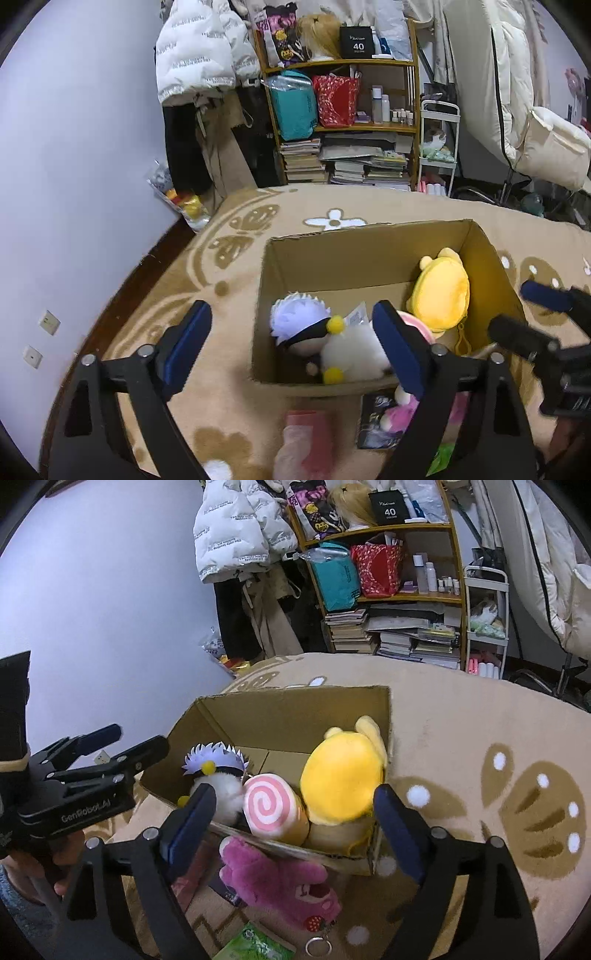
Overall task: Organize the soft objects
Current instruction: 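Release both plushes into the box and withdraw both grippers, then grasp the green tissue pack with the right gripper while the left grasps the pink tissue roll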
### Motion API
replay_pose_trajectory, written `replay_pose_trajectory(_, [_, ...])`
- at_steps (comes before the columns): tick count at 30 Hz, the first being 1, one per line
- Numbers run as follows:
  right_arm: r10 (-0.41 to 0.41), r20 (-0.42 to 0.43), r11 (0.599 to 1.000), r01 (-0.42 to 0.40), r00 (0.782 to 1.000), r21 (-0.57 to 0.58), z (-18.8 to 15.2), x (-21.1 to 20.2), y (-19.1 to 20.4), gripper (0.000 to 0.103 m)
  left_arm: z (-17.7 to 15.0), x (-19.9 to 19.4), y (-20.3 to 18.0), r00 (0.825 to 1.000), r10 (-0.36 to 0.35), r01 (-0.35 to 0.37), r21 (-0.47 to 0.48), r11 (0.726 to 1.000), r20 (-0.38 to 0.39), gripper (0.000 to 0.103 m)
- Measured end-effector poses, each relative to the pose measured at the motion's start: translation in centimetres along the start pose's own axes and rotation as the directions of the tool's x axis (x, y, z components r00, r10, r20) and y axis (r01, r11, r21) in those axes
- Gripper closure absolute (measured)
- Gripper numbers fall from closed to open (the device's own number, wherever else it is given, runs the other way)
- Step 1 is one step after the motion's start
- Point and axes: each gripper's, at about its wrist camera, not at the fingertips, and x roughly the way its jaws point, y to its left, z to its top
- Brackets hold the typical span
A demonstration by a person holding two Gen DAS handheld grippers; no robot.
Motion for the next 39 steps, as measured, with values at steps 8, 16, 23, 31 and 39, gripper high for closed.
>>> replay_pose_trajectory(8, [-0.051,0.021,0.999,0.051,0.998,-0.002,-0.5,-2.9,0.4,0.0,-0.9,-2.7,1.5,1.0,0.025,-0.025,-0.015,1.0,0.0,0.004])
replay_pose_trajectory(16, [-0.057,0.0,0.998,0.057,0.998,0.042,-2.2,-4.8,0.3,0.0,-2.8,-4.7,2.6,0.998,0.03,-0.031,-0.03,0.999,-0.052,0.004])
replay_pose_trajectory(23, [-0.059,-0.008,0.998,0.059,0.998,0.017,-4.0,-5.8,1.6,0.0,-4.1,-5.5,3.2,0.991,0.01,-0.023,-0.094,0.995,-0.135,0.004])
replay_pose_trajectory(31, [-0.04,-0.075,0.999,0.041,0.996,0.015,-6.1,-4.8,2.5,0.0,-6.7,-5.5,3.7,0.975,0.054,-0.071,-0.071,0.995,-0.218,0.004])
replay_pose_trajectory(39, [-0.05,-0.175,0.999,0.053,0.983,0.011,-8.2,-2.7,3.4,0.0,-8.3,-3.7,2.7,0.945,0.062,-0.063,0.006,0.998,-0.321,0.004])
